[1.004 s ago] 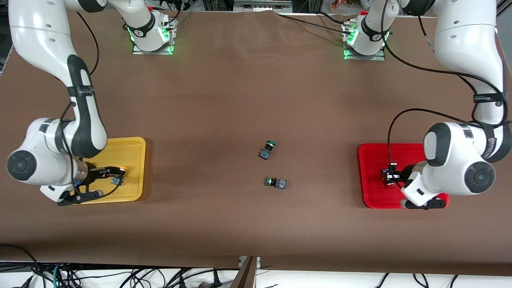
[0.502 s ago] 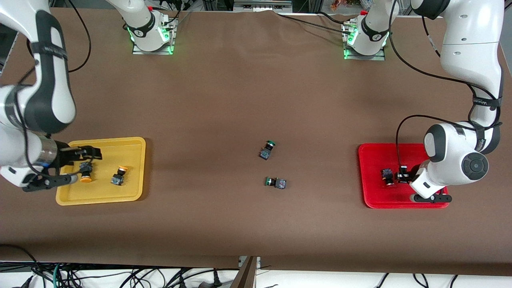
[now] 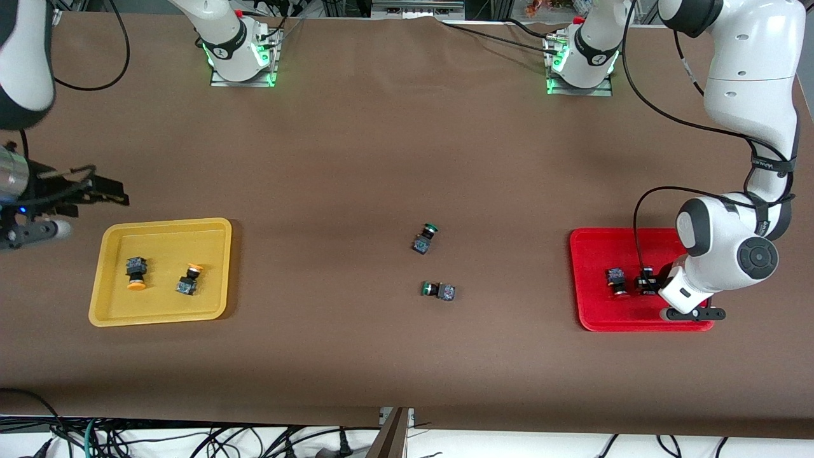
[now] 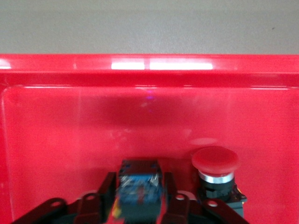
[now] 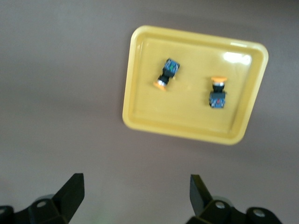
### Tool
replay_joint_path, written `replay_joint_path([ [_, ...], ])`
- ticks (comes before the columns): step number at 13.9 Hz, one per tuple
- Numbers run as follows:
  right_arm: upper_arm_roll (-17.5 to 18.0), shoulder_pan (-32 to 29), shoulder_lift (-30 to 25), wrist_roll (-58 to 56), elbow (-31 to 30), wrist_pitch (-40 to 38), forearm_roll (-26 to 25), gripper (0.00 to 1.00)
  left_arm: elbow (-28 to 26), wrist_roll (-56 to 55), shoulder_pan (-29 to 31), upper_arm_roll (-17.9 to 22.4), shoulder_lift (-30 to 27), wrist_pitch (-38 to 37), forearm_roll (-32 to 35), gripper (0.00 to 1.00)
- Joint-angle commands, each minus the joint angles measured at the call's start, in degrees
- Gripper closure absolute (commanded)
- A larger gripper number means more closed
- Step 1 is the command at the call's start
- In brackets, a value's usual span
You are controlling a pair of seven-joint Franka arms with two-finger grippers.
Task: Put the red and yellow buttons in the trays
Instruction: 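Release the red button in the red tray while the right gripper returns to rest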
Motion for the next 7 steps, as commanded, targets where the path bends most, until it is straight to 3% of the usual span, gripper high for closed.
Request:
replay_joint_path([
  [1,3.9,-0.2,-5.1,-0.1,-3.3,-3.1,-4.4,0.0,0.1,1.0,1.0,-0.5,-3.0,-0.6,1.0,0.0],
  [3,6.4,-0.2,-6.4,-0.1,-3.6,-5.1,-6.7,0.0,0.4,2.8,0.7,-0.8,-7.9,-5.5,1.0,0.0],
  [7,6.6,-0.5,-8.9,-0.3,-3.4,-1.0,-9.2,0.0,0.5,3.6,0.0,-1.0,-17.5,-13.3,1.0,0.0],
])
